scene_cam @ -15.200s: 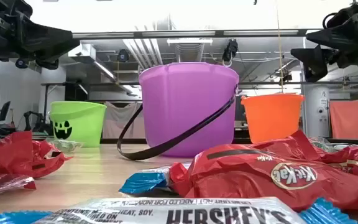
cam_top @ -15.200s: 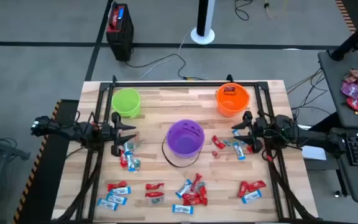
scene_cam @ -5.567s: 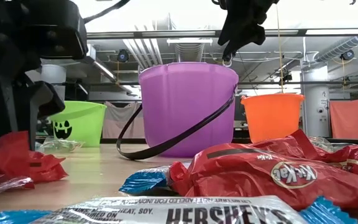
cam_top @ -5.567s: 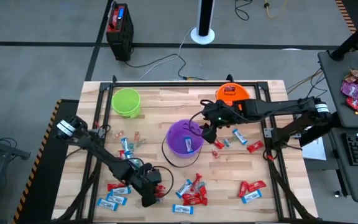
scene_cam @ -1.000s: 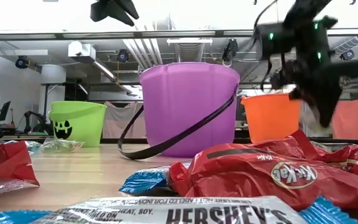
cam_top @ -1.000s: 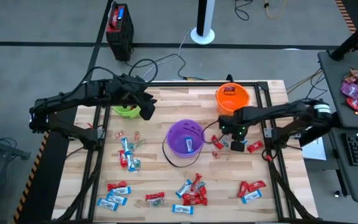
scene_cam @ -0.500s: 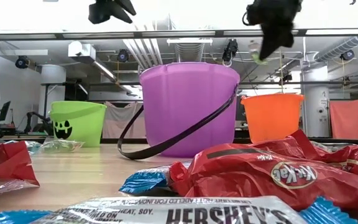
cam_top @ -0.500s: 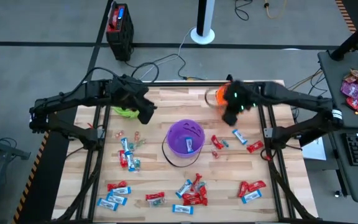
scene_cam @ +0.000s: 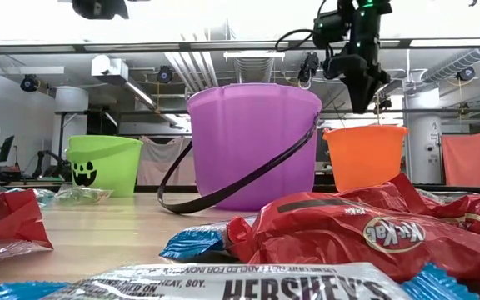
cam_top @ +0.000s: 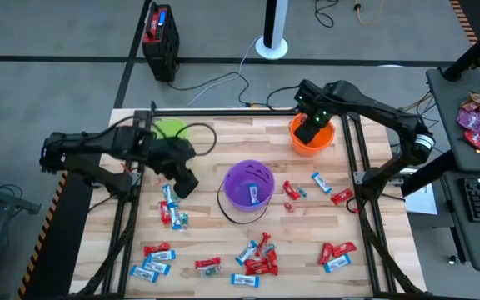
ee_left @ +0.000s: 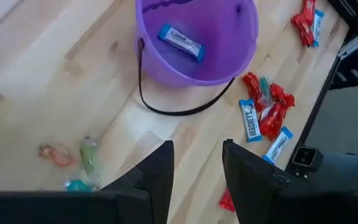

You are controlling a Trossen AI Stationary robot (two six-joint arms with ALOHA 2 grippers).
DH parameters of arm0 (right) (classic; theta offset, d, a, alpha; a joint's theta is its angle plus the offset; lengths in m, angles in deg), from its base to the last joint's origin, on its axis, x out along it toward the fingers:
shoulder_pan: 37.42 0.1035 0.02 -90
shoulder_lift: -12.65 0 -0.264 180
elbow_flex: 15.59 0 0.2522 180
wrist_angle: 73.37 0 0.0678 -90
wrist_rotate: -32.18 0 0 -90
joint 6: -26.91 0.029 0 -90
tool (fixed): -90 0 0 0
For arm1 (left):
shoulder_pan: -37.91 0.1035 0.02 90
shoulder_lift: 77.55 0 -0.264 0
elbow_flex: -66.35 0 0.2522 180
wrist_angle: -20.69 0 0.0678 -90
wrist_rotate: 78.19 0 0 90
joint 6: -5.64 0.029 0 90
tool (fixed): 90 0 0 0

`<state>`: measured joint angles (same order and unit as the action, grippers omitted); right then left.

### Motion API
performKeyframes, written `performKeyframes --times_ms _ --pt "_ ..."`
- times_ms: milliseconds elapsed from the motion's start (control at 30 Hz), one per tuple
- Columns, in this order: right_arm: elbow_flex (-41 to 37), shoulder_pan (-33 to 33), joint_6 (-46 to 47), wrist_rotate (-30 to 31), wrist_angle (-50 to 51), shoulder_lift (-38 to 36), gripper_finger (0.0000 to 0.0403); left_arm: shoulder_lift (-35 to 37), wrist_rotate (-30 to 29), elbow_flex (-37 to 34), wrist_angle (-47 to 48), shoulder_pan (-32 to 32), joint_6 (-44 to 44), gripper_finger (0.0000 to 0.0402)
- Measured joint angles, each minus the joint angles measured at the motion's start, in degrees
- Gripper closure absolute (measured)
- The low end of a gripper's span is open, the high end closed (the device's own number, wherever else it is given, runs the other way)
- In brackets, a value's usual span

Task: Sort candy by brand, put in halloween buckets
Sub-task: Put the green gummy into the orange bucket

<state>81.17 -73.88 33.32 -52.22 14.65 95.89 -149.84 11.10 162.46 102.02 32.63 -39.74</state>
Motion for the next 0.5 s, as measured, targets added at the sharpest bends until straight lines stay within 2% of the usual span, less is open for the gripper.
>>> performKeyframes --times_ms 100,300,400,500 --pt "0.0 -0.1 -0.2 0.0 -0.1 -0.5 0.026 0.0 -3.1 0.0 1.9 -3.1 -7.5 0.0272" --pt "0.0 0.3 4.5 -0.1 -2.1 -4.5 0.0214 -0.3 -6.8 -1.1 9.3 -8.7 -29.5 0.0254" --pt "0.0 0.9 6.6 -0.2 -4.2 -6.6 0.0202 -0.4 -6.8 -4.4 9.7 -10.6 -34.2 0.0242" --pt "0.0 1.3 7.6 -0.8 -6.4 -8.2 0.0196 -0.4 -7.2 -9.4 9.4 -10.9 -33.6 0.0227"
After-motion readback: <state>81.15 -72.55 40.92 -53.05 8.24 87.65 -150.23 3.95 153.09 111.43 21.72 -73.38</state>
